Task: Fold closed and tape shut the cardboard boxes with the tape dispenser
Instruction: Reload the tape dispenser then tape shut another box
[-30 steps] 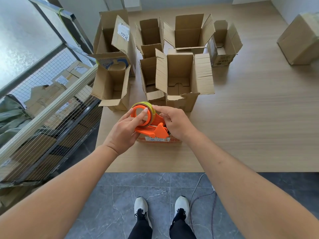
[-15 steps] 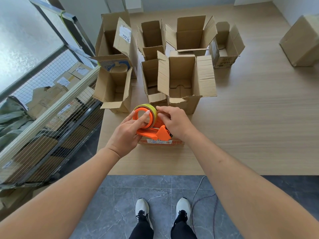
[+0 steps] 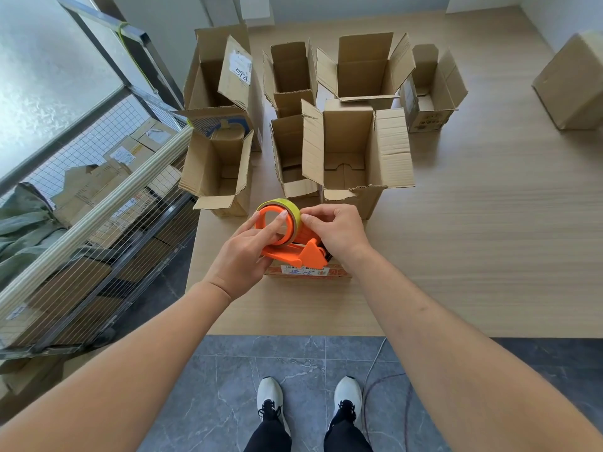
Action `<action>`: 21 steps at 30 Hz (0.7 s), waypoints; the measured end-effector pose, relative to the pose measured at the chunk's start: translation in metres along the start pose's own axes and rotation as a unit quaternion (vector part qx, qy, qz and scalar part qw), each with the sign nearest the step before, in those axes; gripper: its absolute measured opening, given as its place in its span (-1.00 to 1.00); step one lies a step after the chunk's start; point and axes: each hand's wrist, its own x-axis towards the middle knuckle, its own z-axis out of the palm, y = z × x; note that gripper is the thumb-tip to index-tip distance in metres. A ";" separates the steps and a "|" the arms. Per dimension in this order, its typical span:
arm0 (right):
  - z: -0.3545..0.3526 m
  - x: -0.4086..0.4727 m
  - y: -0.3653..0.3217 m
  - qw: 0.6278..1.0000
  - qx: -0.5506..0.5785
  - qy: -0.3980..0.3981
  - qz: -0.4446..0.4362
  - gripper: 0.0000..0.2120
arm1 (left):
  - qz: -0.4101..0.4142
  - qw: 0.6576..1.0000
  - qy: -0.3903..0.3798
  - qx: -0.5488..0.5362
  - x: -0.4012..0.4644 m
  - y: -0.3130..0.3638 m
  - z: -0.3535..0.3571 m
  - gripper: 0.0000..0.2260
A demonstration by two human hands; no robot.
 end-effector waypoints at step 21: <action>-0.001 0.006 0.001 0.995 -0.053 0.015 -0.081 -0.84 | -0.012 1.000 -0.007 -0.007 0.006 0.005 -0.006 -0.31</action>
